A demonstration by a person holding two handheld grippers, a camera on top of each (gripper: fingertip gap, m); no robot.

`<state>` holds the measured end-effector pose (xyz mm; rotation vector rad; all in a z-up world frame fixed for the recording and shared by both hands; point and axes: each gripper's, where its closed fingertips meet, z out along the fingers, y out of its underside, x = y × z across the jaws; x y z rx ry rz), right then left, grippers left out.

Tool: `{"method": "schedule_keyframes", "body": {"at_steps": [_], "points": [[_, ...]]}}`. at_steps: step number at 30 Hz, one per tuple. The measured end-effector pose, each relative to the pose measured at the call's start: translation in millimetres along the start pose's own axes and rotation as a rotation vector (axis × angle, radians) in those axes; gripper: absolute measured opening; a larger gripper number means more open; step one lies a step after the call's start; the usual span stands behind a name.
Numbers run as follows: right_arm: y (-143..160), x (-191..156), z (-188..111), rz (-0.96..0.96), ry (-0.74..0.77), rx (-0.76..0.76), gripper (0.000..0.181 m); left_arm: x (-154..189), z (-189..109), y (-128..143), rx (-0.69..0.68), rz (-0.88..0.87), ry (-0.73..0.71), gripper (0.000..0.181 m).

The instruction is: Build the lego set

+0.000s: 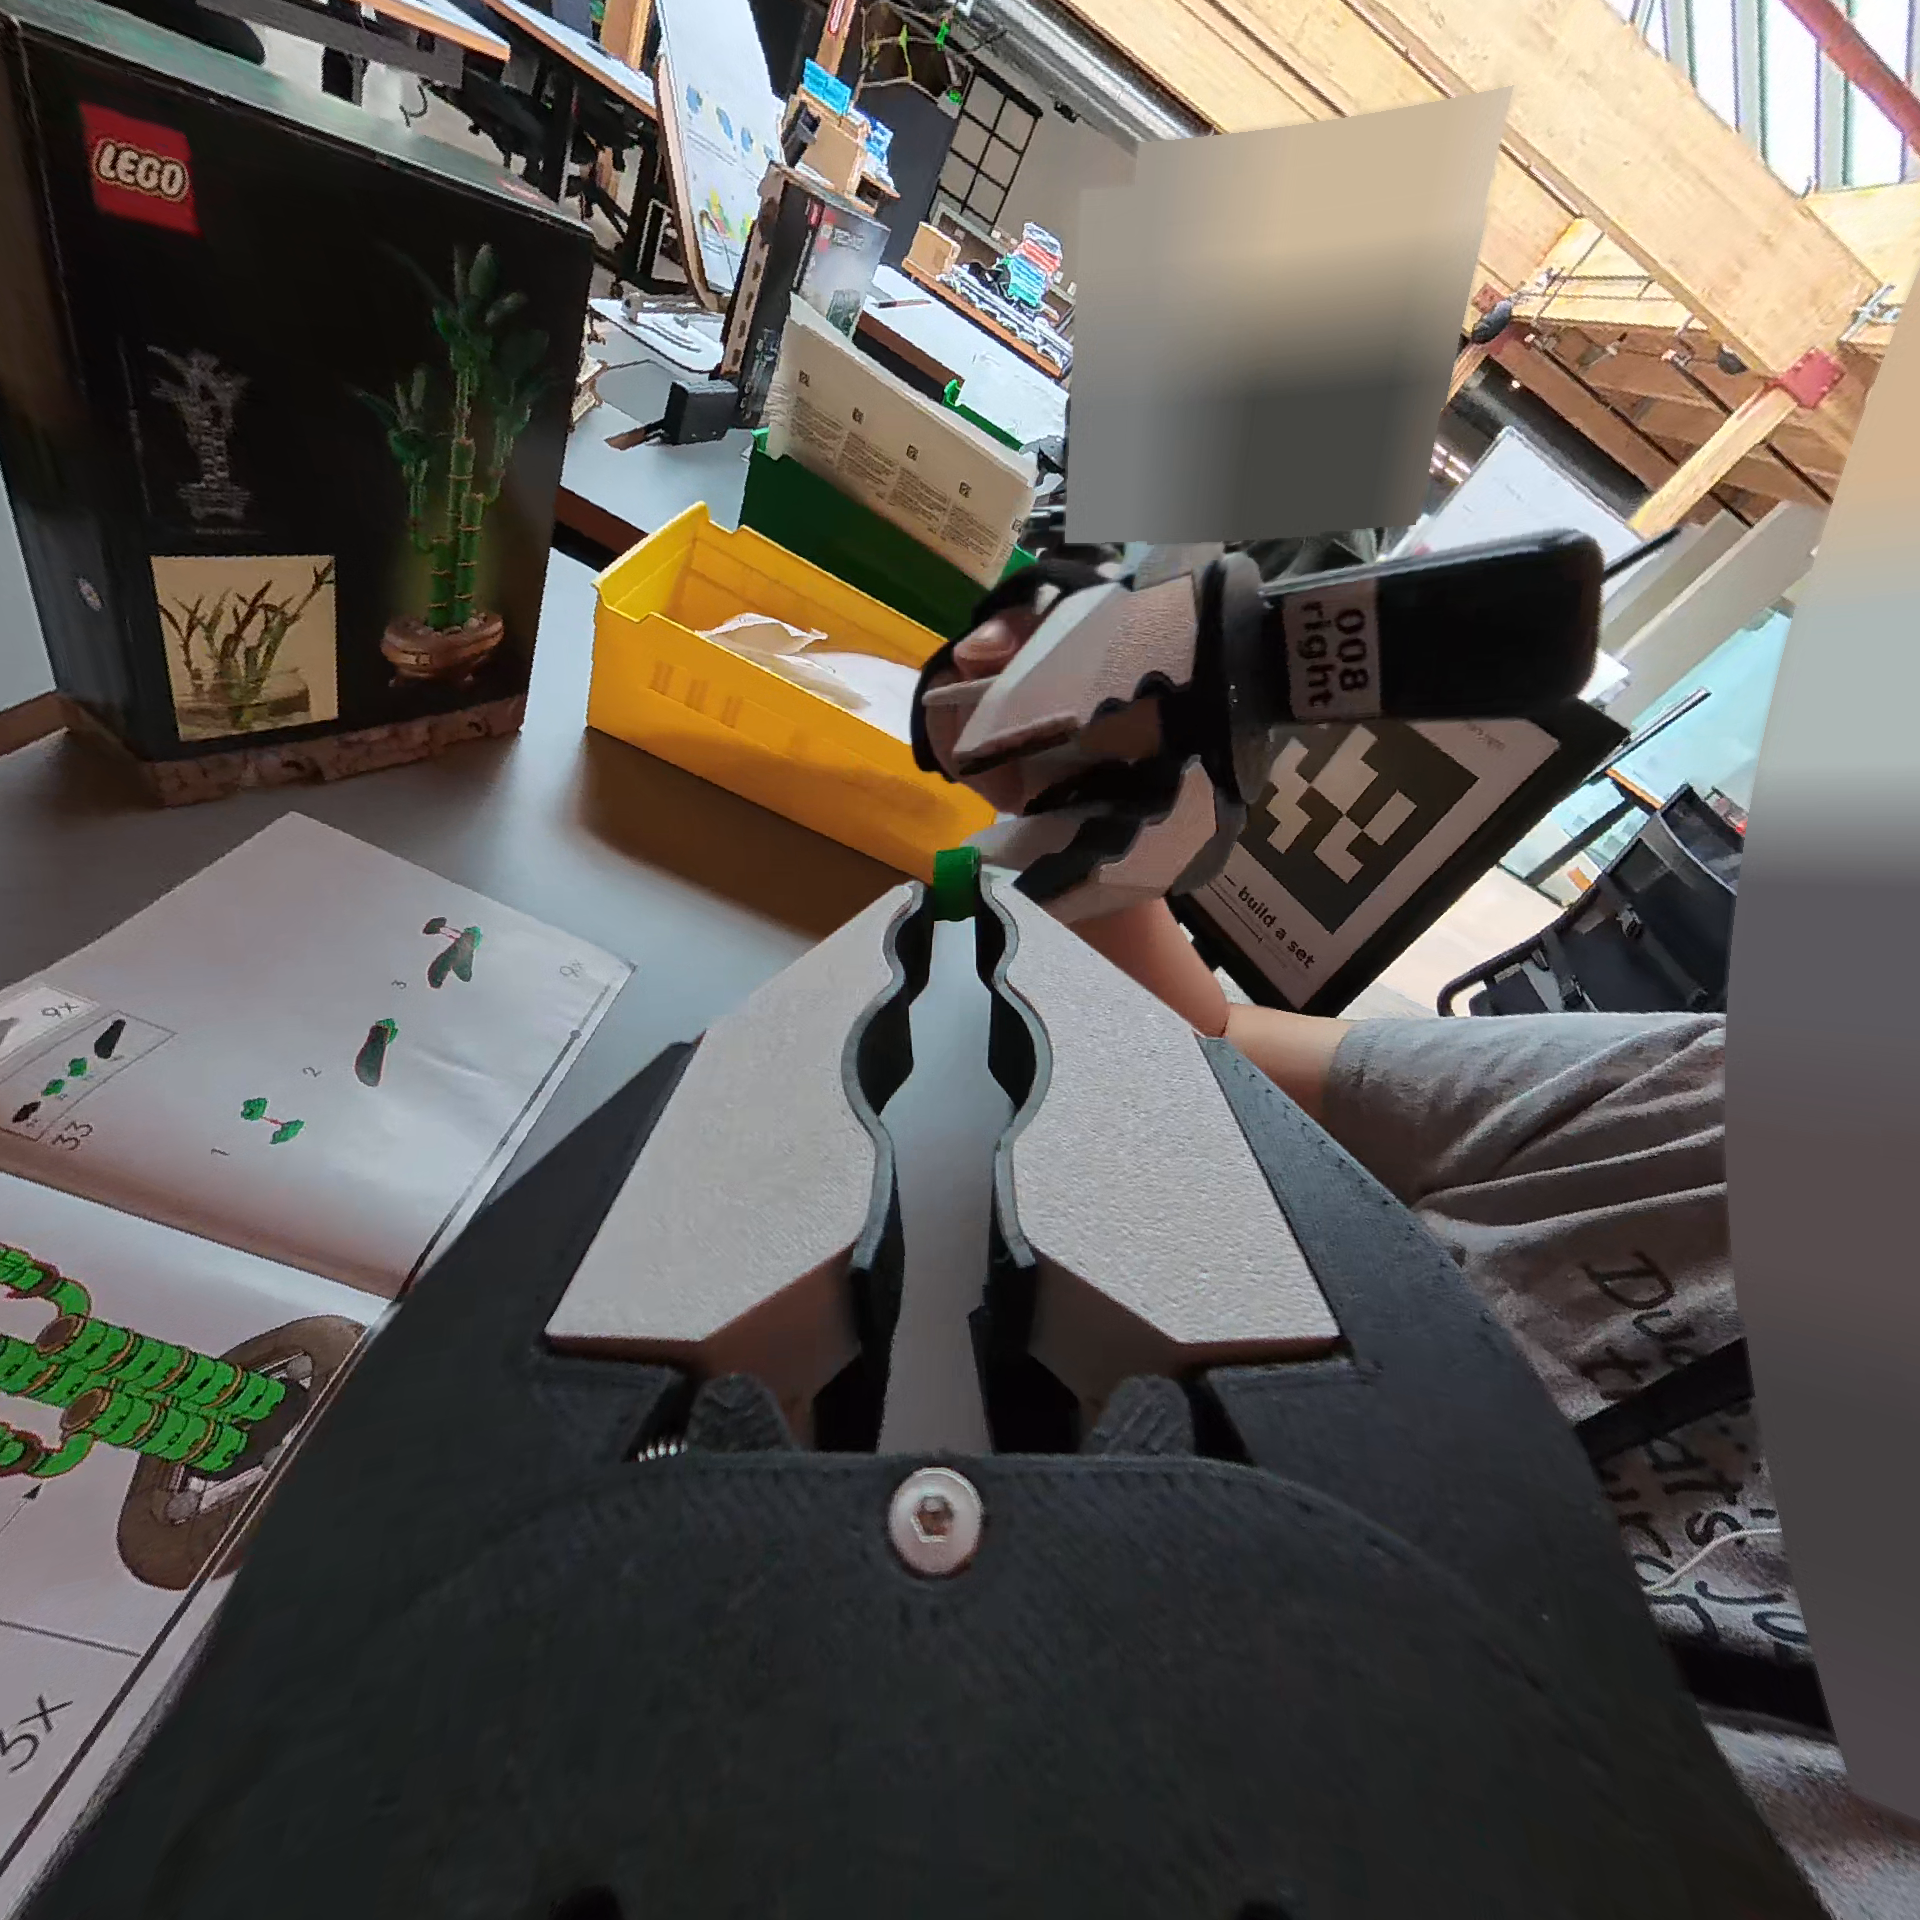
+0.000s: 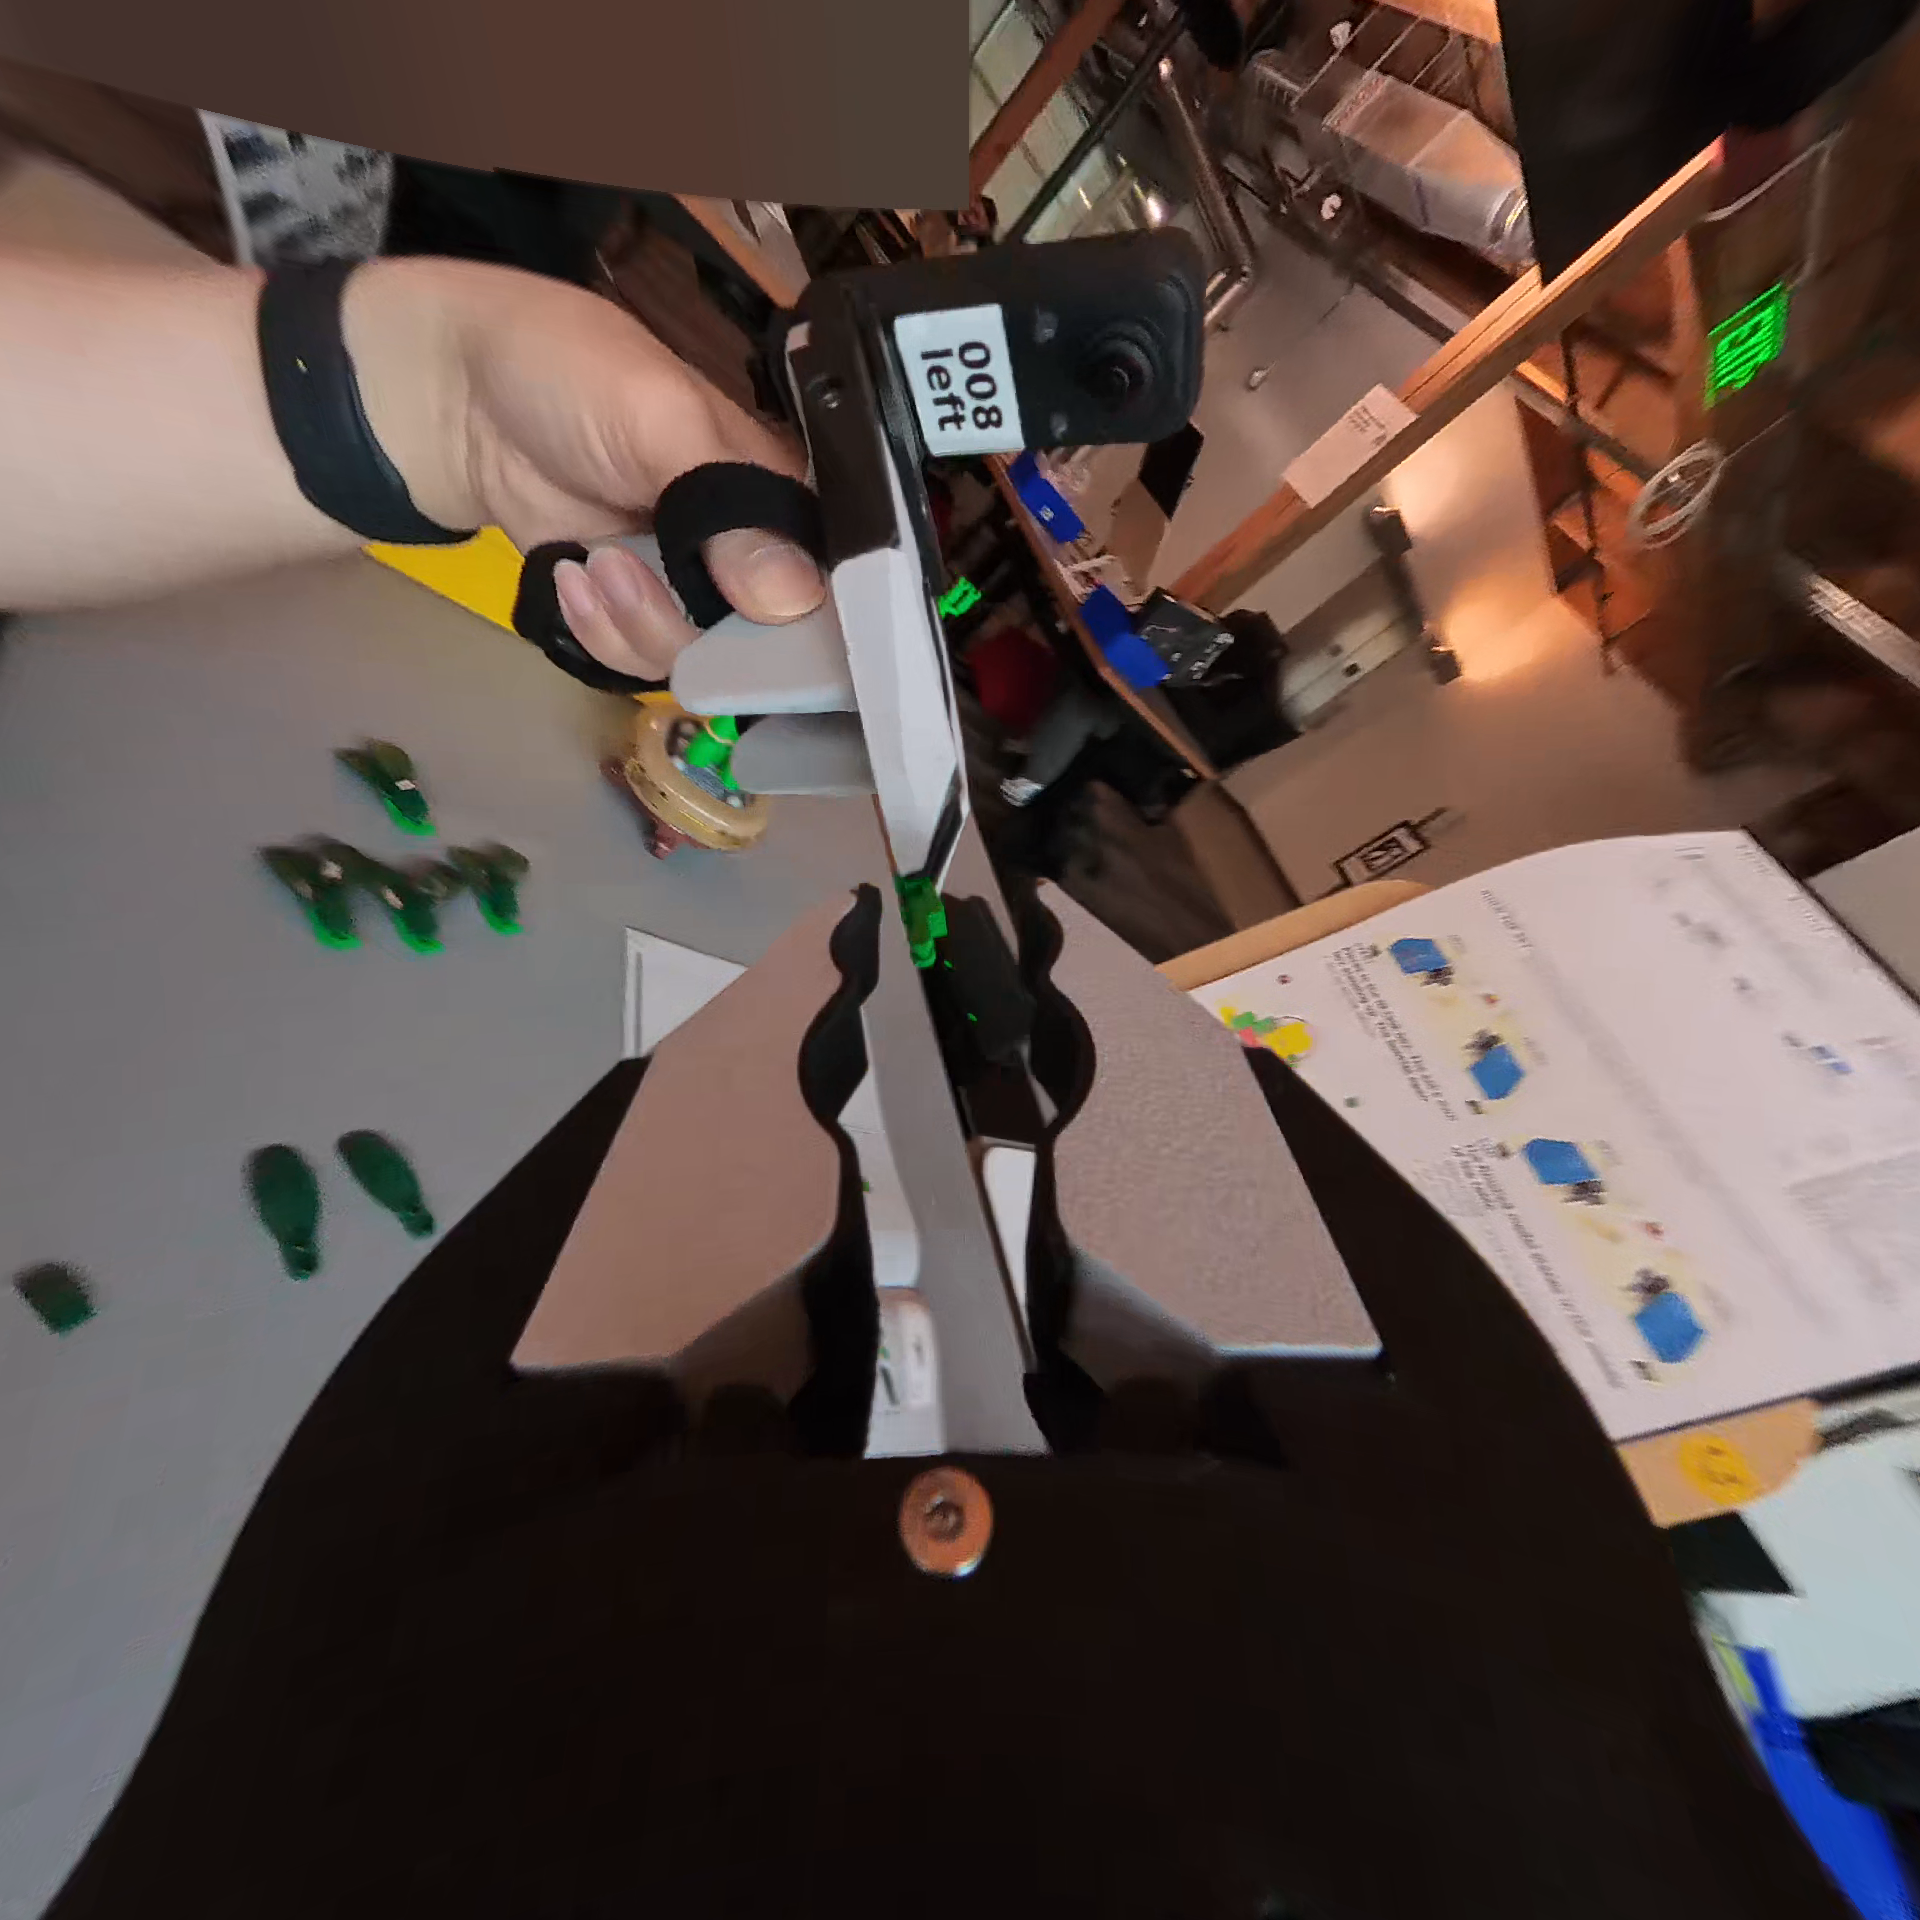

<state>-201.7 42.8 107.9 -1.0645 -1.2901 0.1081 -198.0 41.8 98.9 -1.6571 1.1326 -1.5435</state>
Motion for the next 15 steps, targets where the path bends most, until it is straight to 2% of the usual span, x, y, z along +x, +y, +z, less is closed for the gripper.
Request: {"method": "schedule_keyframes", "body": {"at_steps": [6, 15], "points": [[18, -11, 7, -0.107, -0.024, -0.147, 0.009, -2, 5, 6, -0.030, 0.003, -0.014, 0.006], [21, -13, 7, -0.069, -0.056, -0.145, 0.006, -5, 6, 9, -0.051, 0.004, -0.023, 0.006]]}}
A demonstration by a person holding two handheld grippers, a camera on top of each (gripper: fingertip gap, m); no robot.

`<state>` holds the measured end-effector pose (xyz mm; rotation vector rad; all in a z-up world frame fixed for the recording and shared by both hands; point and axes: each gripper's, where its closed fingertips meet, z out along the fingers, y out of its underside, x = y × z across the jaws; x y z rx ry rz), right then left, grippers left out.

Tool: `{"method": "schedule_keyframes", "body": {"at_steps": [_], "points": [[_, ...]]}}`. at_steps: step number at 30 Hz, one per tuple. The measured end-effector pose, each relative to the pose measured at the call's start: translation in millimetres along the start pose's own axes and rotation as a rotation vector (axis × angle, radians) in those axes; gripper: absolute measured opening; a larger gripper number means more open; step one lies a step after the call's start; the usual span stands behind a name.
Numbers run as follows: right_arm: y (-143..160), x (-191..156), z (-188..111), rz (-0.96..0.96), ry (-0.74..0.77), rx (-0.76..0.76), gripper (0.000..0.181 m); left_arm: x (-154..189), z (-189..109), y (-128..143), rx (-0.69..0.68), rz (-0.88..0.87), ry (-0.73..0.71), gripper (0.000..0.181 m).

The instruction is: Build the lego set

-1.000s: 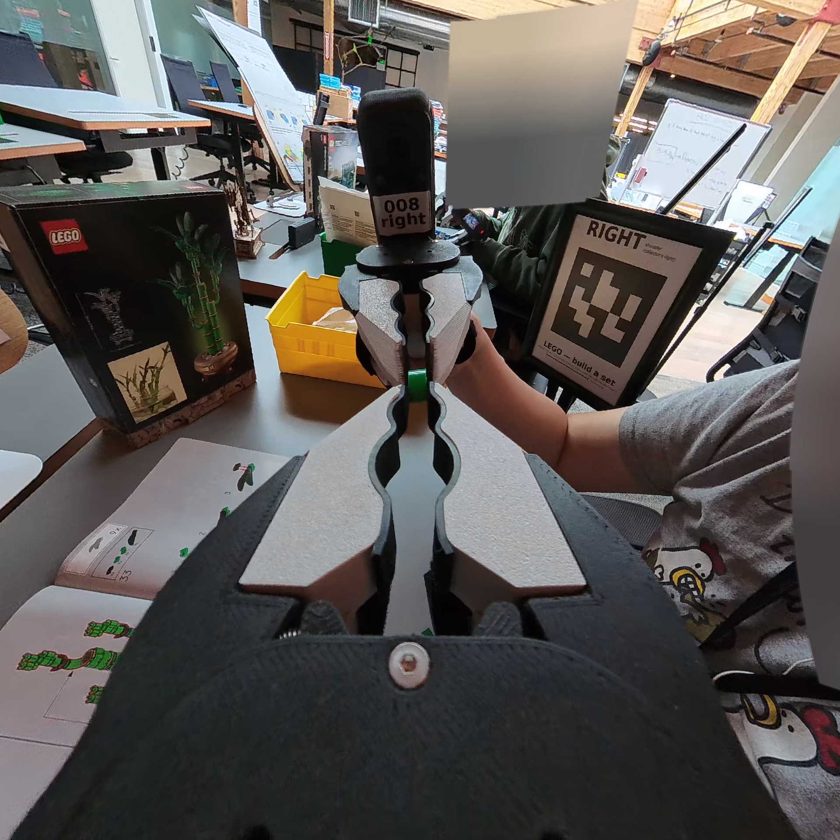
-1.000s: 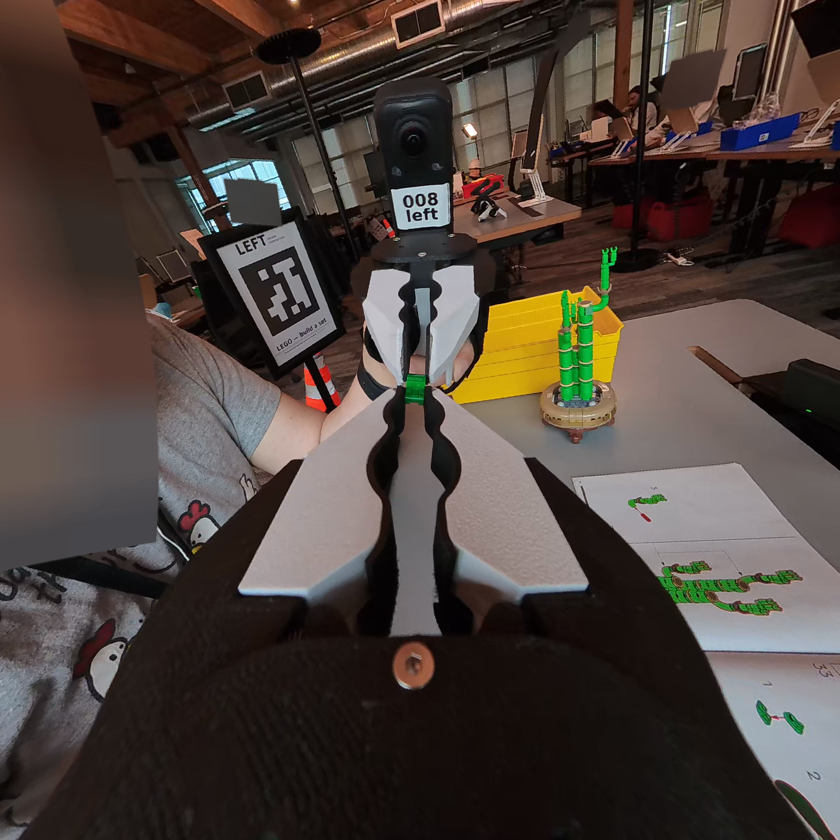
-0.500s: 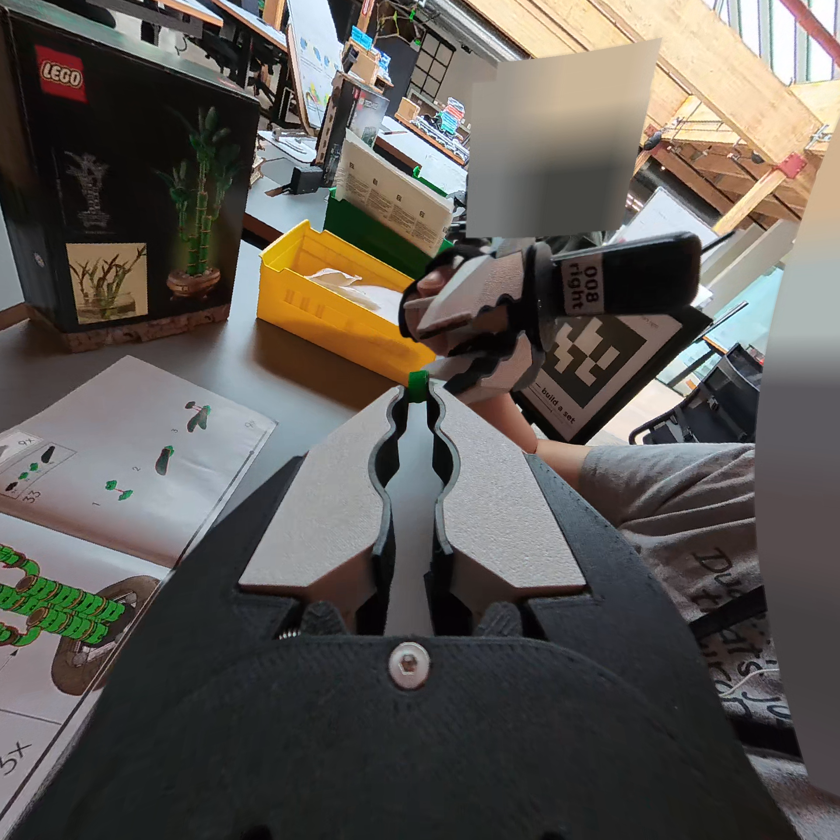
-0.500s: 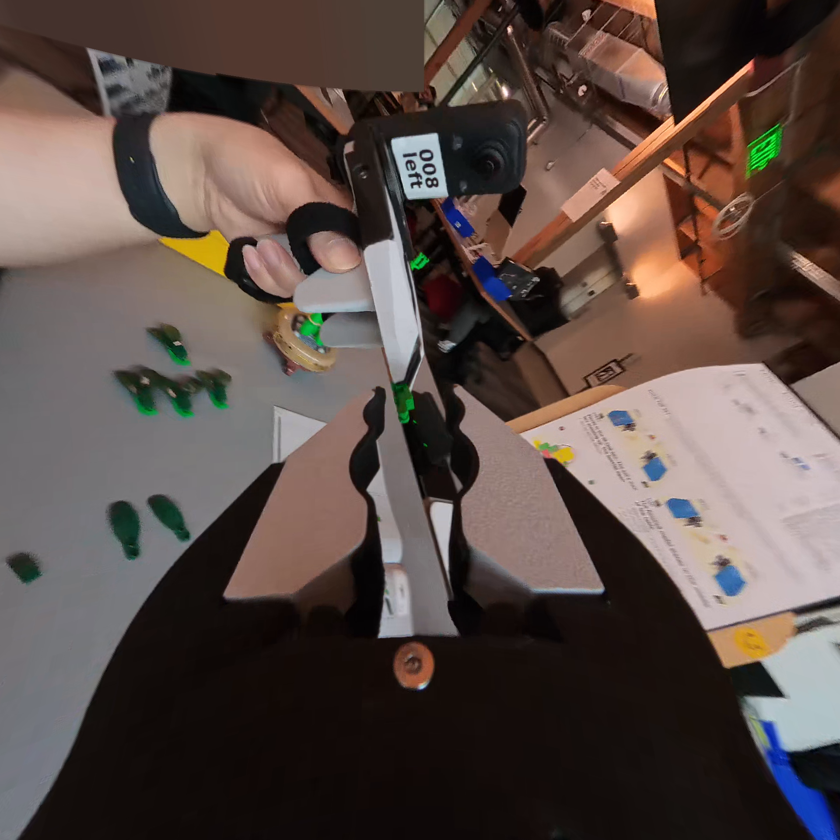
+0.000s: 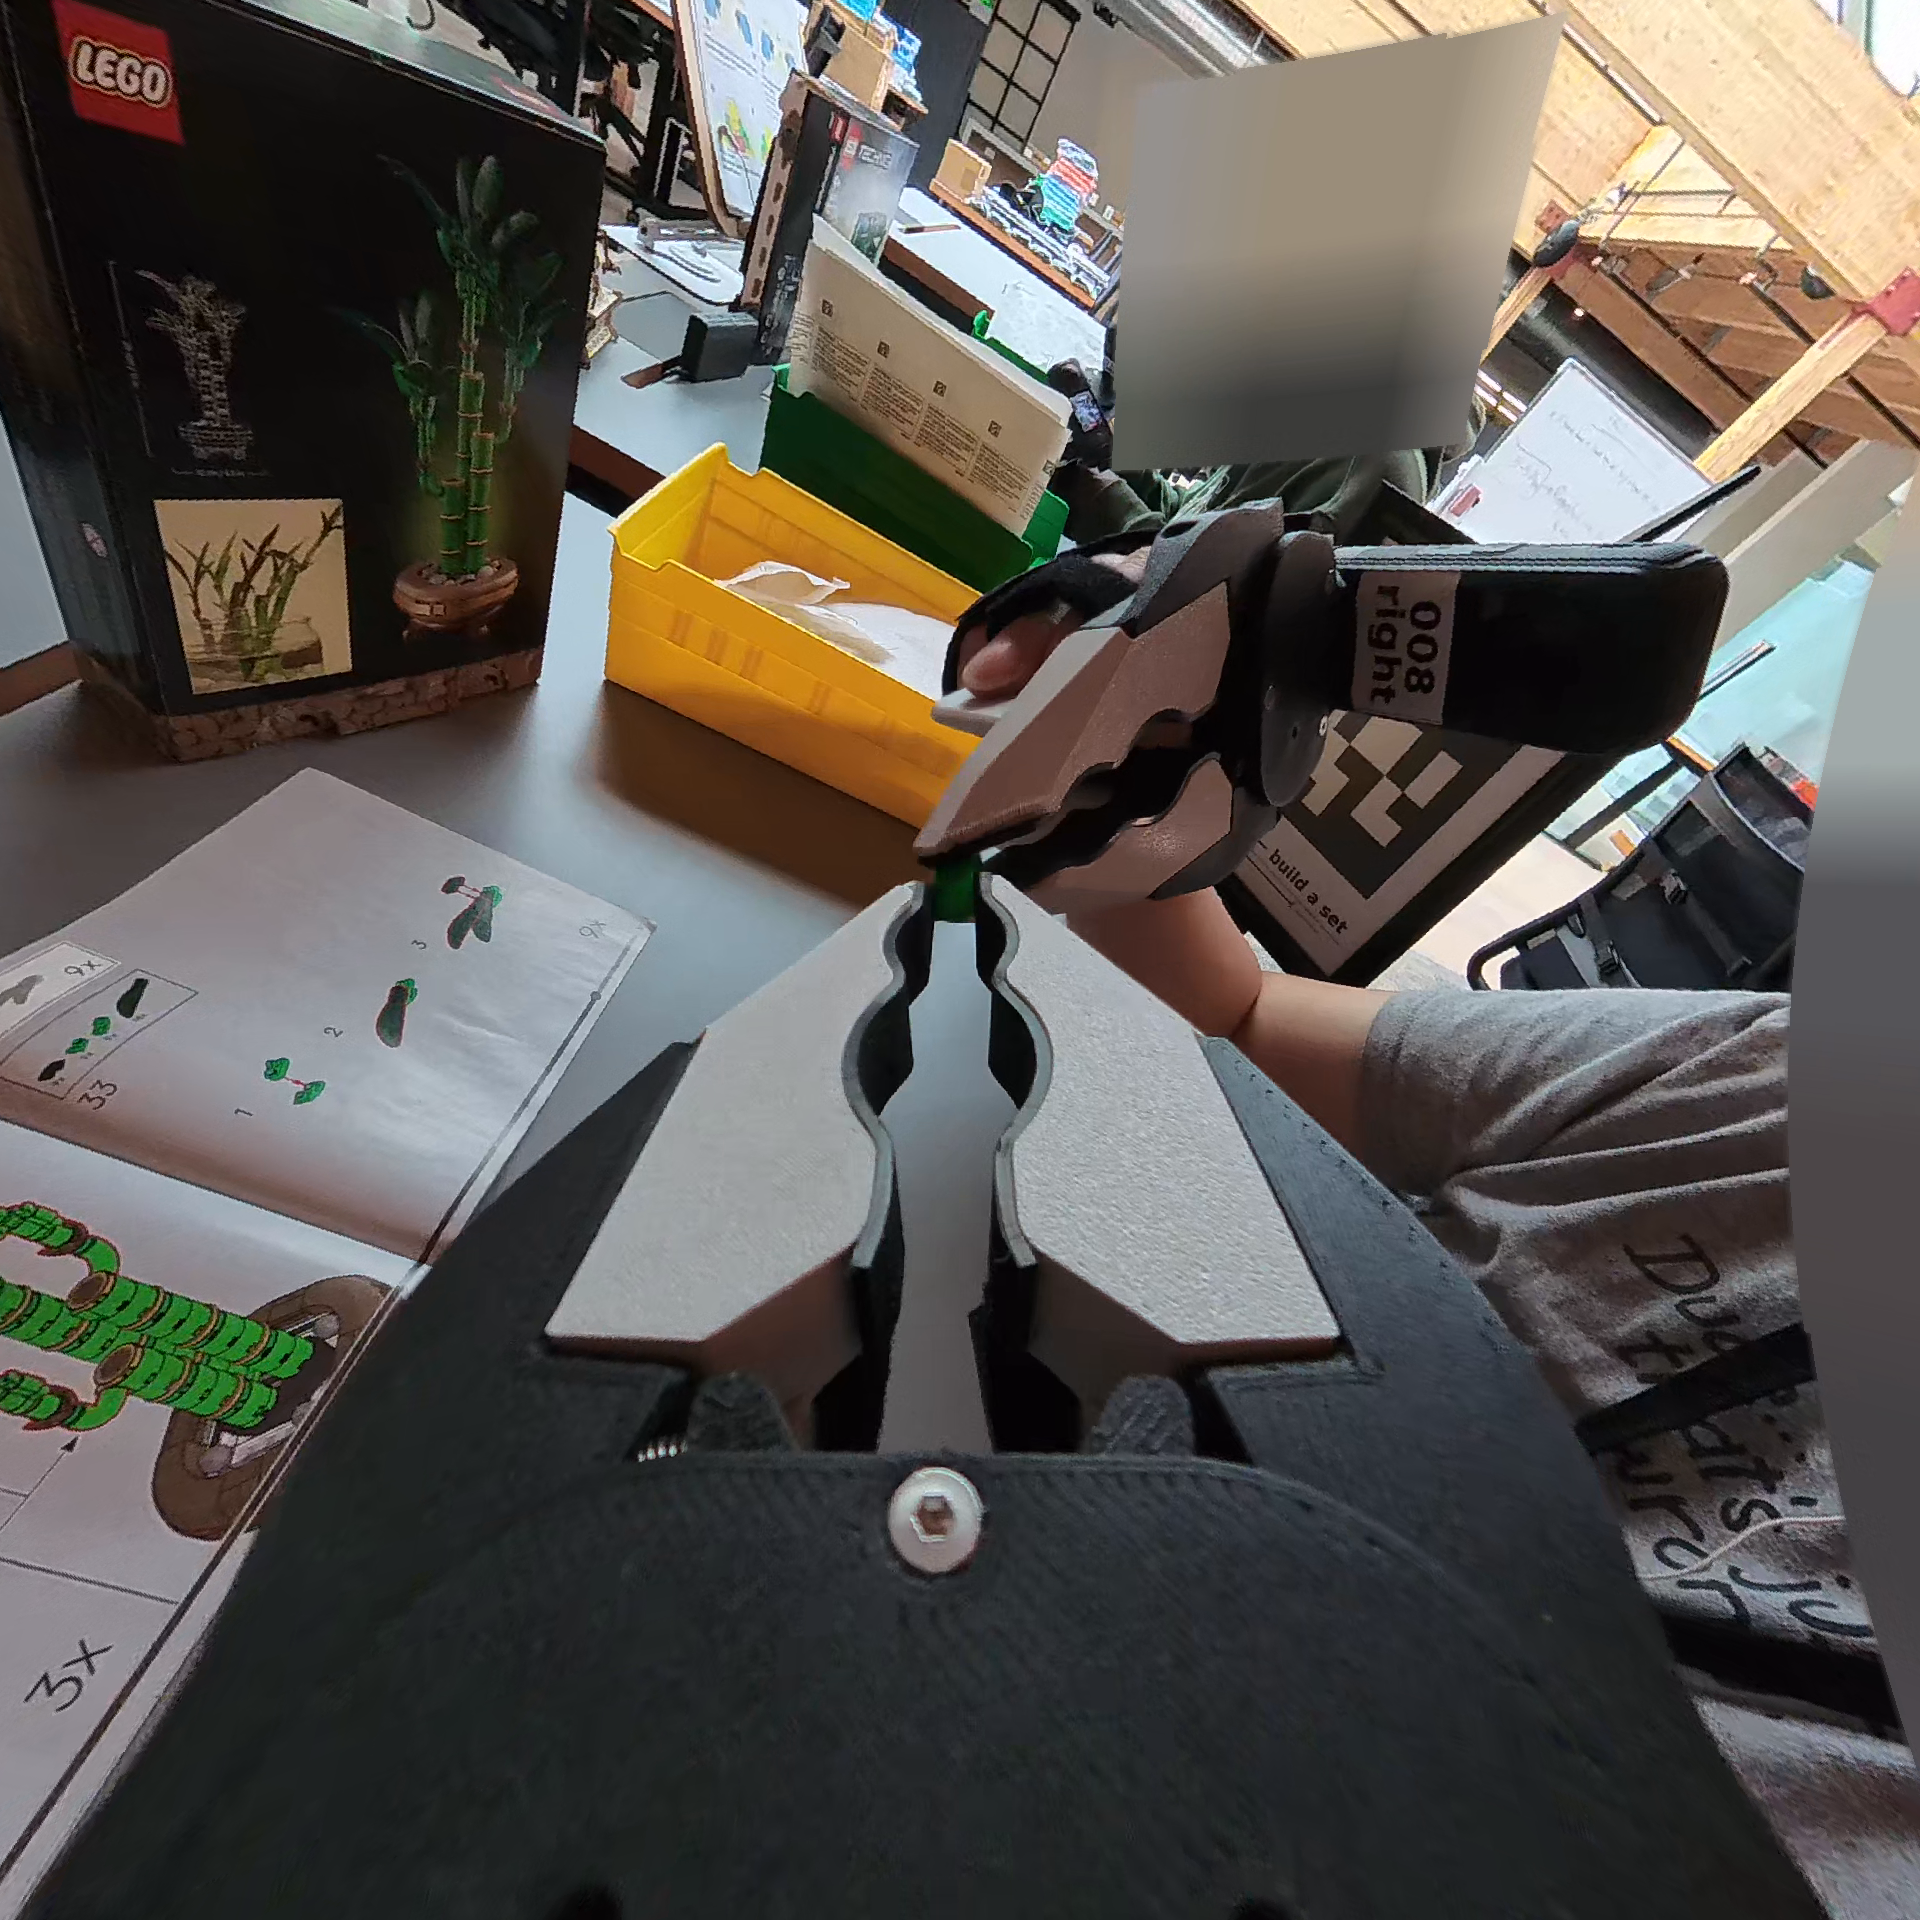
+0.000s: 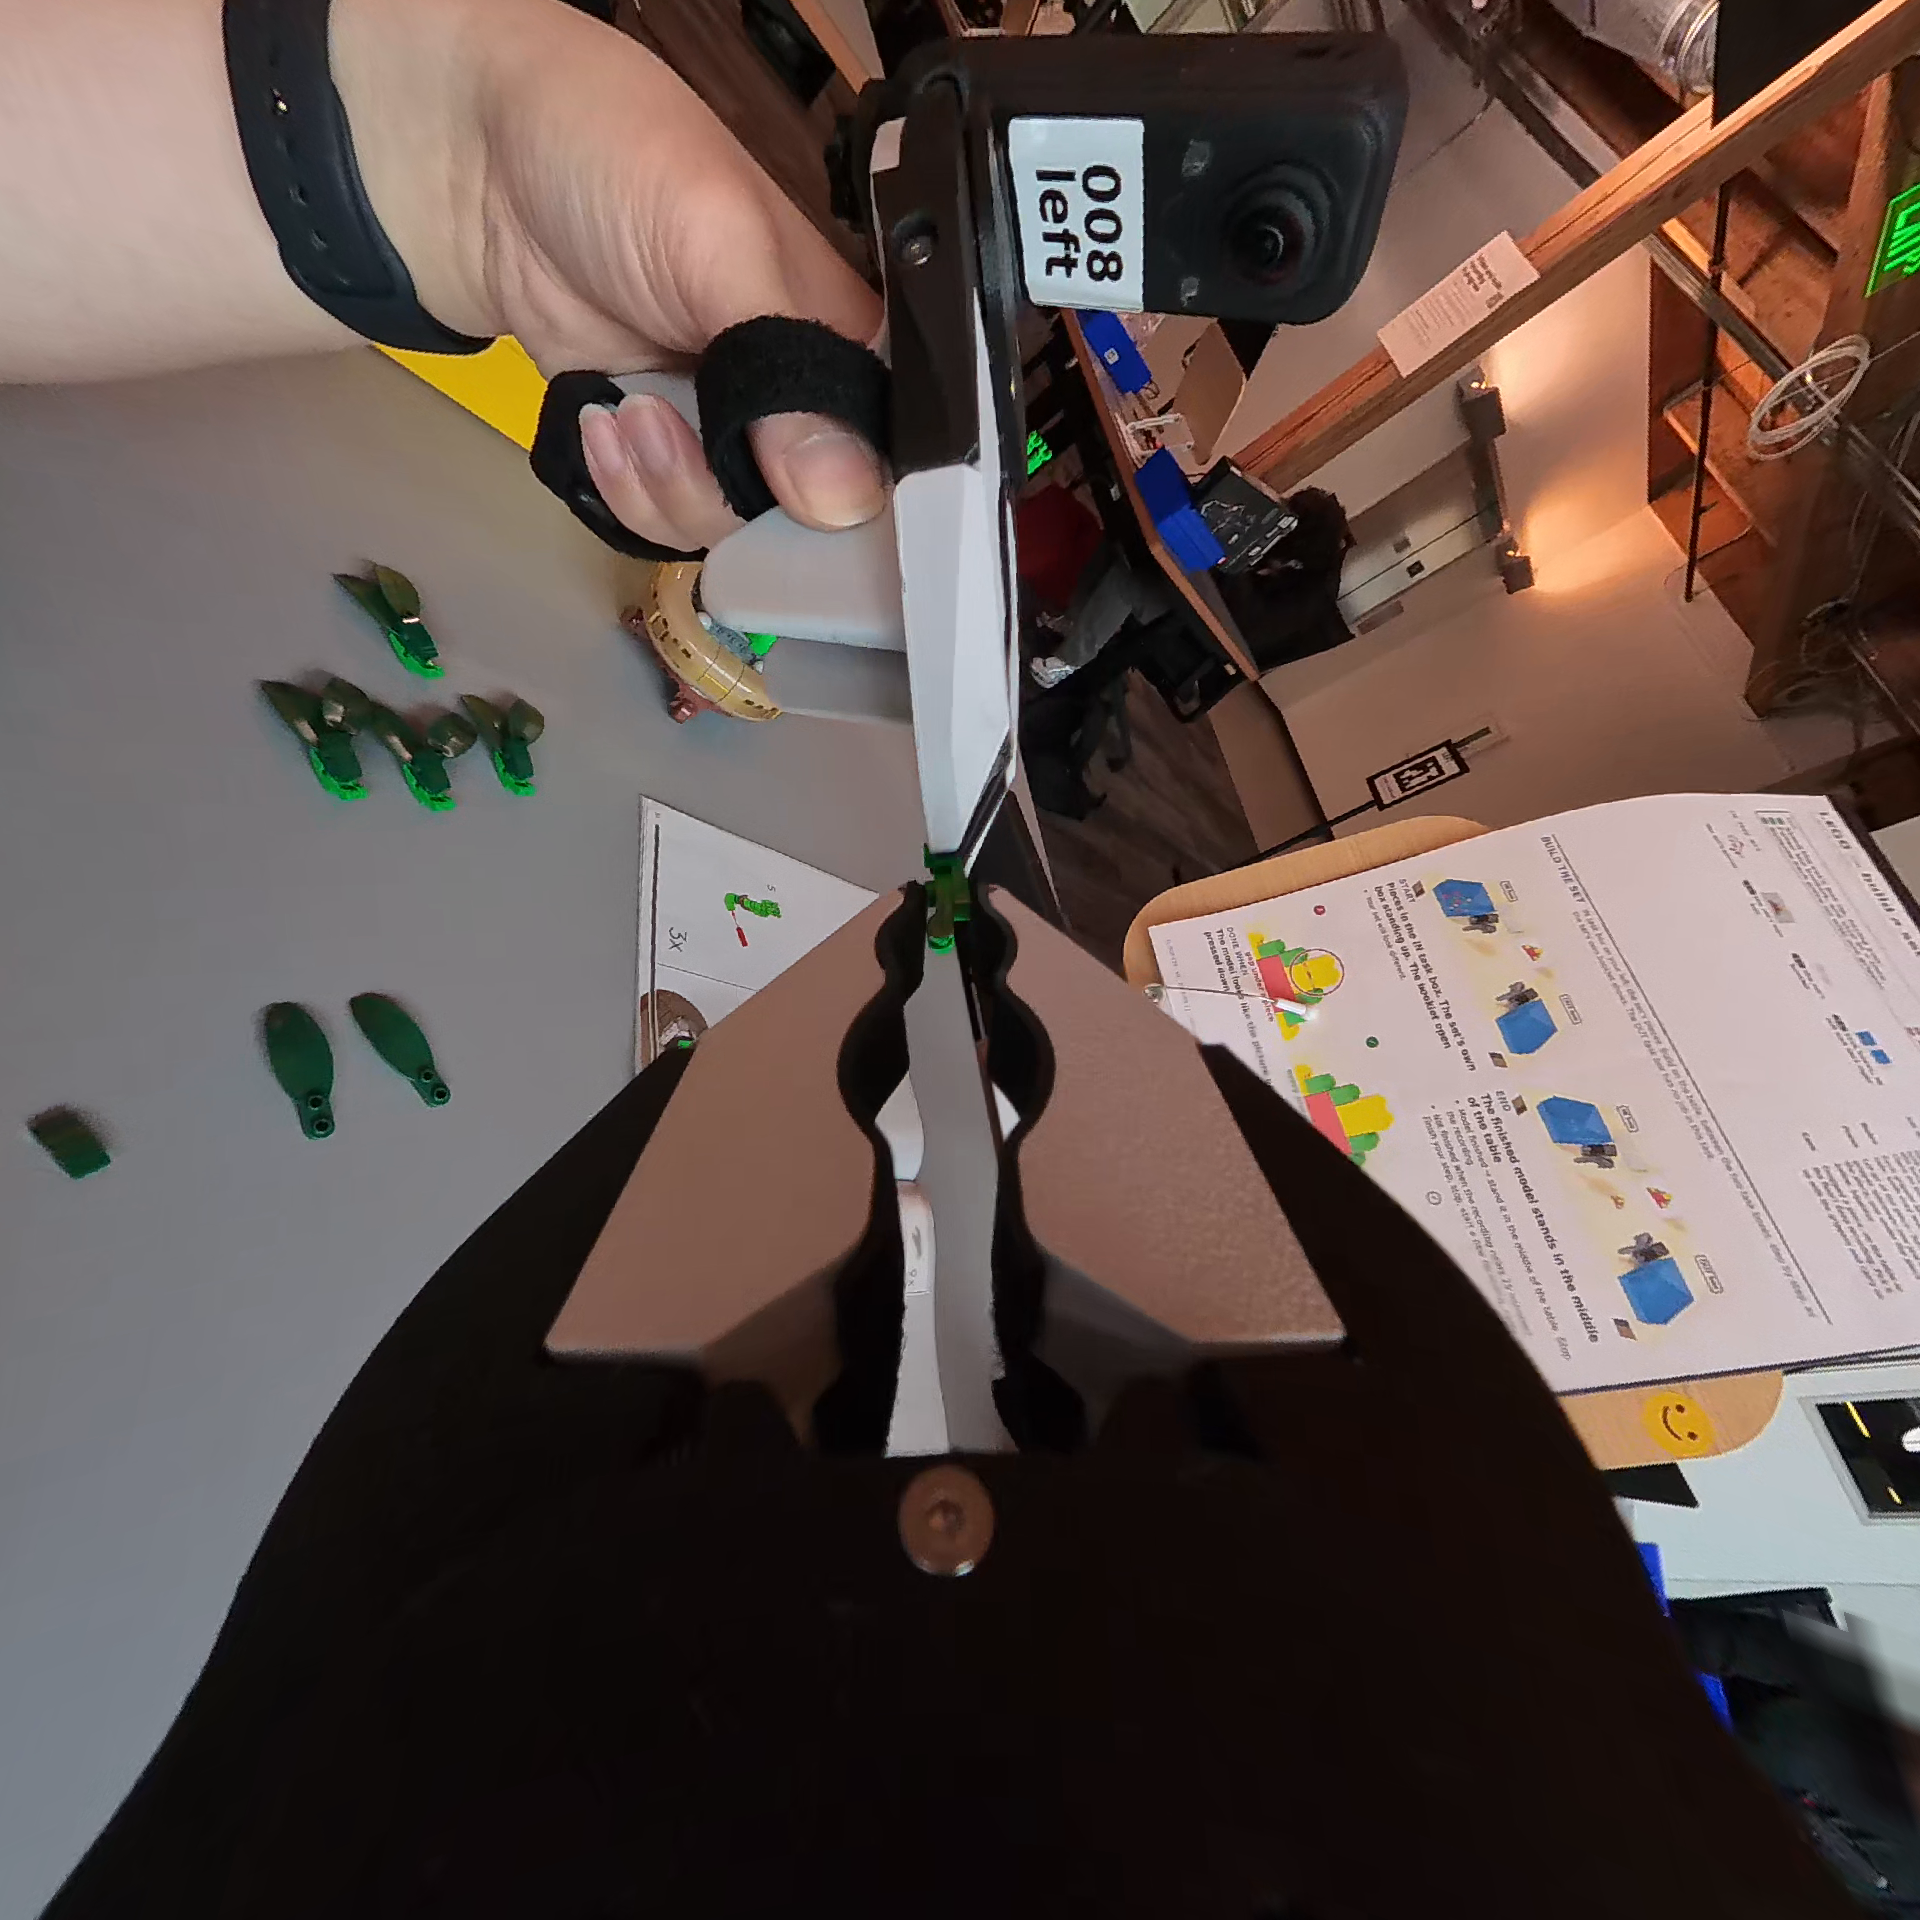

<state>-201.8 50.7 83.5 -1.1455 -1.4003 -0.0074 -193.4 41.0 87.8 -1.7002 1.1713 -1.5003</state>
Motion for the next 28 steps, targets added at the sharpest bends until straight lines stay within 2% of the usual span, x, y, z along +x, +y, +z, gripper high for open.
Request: {"method": "schedule_keyframes", "body": {"at_steps": [5, 7, 9, 11, 14, 15, 19, 21, 24, 28], "points": [[6, -4, 2, 0.001, -0.033, -0.042, 0.005, -3, 2, 4, -0.025, 0.001, -0.008, 0.006], [7, 1, 2, 0.017, -0.006, -0.045, 0.006, -5, 2, 0, 0.005, 0.012, -0.013, 0.006], [8, 3, 3, 0.135, -0.039, -0.022, 0.006, -9, -1, -4, 0.029, 0.037, -0.025, 0.007], [16, 6, 2, 0.293, -0.092, -0.007, 0.006, -23, -8, -9, 0.046, 0.116, -0.107, 0.029], [24, 10, -2, 0.571, -0.192, 0.047, 0.006, -27, -14, -11, 0.058, 0.403, -0.164, 0.040], [24, 12, -5, 0.669, -0.233, 0.082, 0.006, -24, -14, -10, 0.060, 0.504, -0.167, 0.041], [17, -3, -18, 1.096, -0.592, 0.186, 0.006, -6, 0, -3, 0.099, 0.848, -0.207, 0.042], [9, -5, -25, 1.233, -0.747, 0.279, 0.006, 7, 10, 2, 0.125, 0.986, -0.209, 0.034], [4, -11, -28, 1.302, -0.886, 0.352, 0.006, 11, 22, 13, 0.087, 1.090, -0.213, 0.026], [-4, -25, -26, 1.353, -1.040, 0.364, 0.006, 16, 25, 17, 0.103, 1.088, -0.159, 0.016]]}}
